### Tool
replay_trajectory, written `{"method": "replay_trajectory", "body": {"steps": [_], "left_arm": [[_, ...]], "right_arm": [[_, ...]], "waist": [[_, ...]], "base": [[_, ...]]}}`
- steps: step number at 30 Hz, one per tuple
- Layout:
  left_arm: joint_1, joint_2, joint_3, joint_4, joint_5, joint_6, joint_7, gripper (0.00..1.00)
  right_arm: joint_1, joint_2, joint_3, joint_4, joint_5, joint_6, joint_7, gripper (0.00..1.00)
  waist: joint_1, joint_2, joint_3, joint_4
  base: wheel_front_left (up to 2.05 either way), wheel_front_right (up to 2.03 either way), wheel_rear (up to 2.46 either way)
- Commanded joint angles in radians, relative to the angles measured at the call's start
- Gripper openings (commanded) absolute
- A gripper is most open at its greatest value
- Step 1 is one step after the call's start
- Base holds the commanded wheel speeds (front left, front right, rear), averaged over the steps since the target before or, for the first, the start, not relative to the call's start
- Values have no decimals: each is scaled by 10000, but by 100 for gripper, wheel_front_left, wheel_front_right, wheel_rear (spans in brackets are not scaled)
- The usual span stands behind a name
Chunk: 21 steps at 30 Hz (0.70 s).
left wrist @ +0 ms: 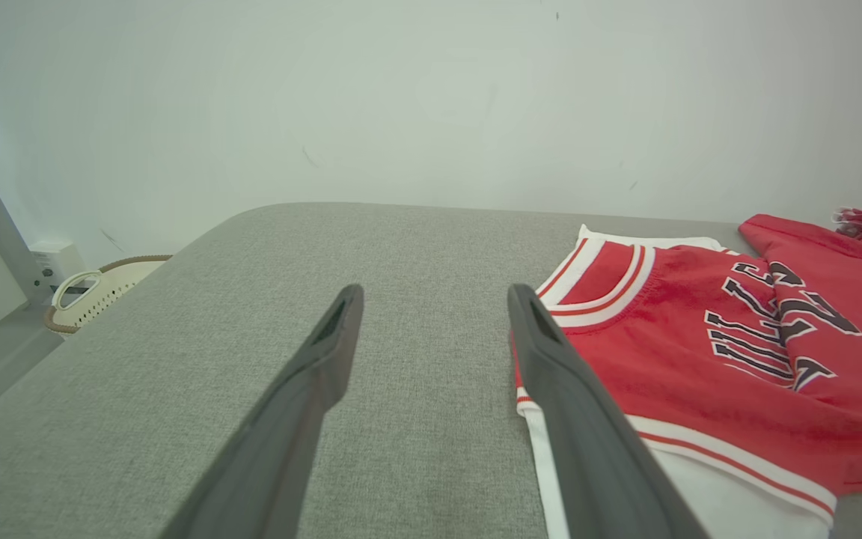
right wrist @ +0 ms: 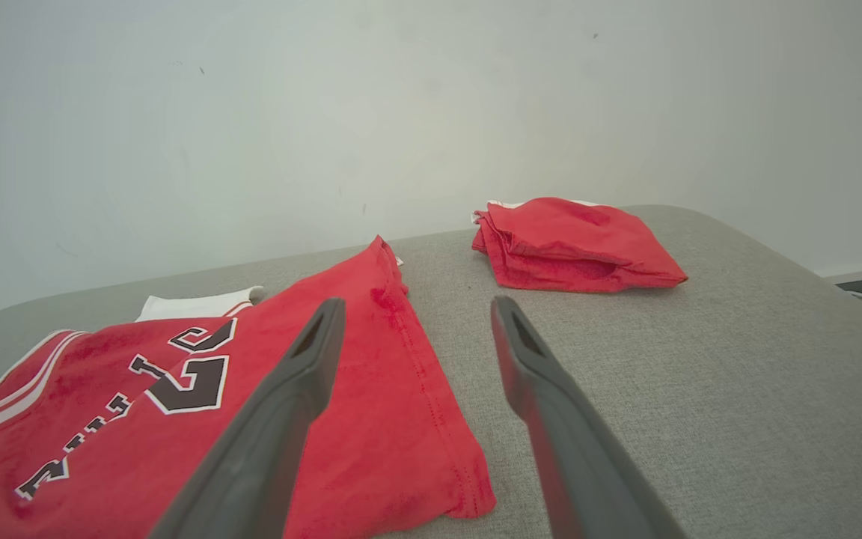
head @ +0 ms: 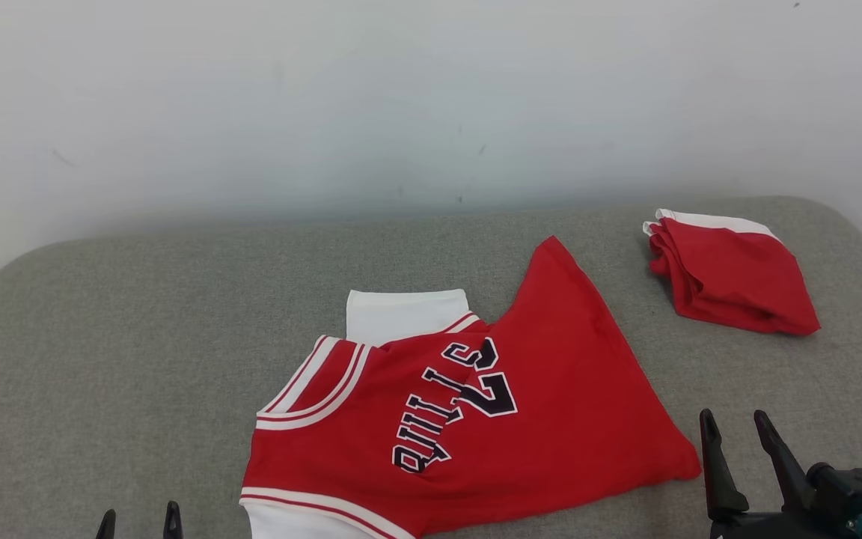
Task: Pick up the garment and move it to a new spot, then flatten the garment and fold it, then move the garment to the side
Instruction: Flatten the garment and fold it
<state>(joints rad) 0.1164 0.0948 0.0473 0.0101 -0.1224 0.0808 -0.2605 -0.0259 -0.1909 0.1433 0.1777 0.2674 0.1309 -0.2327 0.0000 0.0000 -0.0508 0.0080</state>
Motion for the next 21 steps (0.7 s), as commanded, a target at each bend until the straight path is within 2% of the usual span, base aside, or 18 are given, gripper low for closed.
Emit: {"method": "replay_trajectory", "body": {"steps": [1,21], "left_arm": [[129,56,40,-41,8,37,-36,100],[76,13,94,-112,-38,167,-36,100]], "right_arm": [[183,50,-31,-62,-103,-3,17,100],[190,169,-43,-179,-215,-3,103,100]], "waist": [[0,0,4,-1],[0,0,64,-101]], "base": [[0,0,0],[0,0,0]]}}
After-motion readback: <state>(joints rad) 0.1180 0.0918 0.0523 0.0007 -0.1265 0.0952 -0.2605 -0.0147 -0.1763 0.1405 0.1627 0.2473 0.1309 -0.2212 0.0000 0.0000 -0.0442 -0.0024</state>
